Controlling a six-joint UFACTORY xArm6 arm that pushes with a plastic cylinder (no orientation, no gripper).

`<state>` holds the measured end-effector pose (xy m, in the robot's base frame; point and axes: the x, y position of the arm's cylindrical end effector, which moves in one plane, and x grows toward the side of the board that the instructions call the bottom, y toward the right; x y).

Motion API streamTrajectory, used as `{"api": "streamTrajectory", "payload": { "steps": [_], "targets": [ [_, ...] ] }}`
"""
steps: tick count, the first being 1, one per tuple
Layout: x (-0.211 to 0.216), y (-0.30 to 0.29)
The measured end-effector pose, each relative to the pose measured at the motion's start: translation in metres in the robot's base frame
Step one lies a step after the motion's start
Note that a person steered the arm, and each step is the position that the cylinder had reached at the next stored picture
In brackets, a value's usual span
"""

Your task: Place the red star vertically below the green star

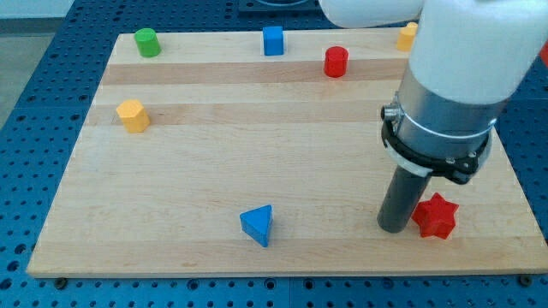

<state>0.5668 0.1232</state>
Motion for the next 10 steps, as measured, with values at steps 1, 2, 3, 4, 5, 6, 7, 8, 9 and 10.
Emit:
{"api": "streamTrajectory", "payload": {
  "steps": [1, 2, 3, 4, 5, 6, 7, 8, 9, 10],
  "targets": [
    [-0.017, 0.004],
    [-0.032, 0.008],
    [-0.032, 0.039],
    [-0.032, 0.057],
    [-0.032, 0.078],
    [-0.027, 0.084],
    [-0.030, 0.069],
    [-0.043, 0.039],
    [-0.042, 0.023],
    [-0.016, 0.025]
  ]
}}
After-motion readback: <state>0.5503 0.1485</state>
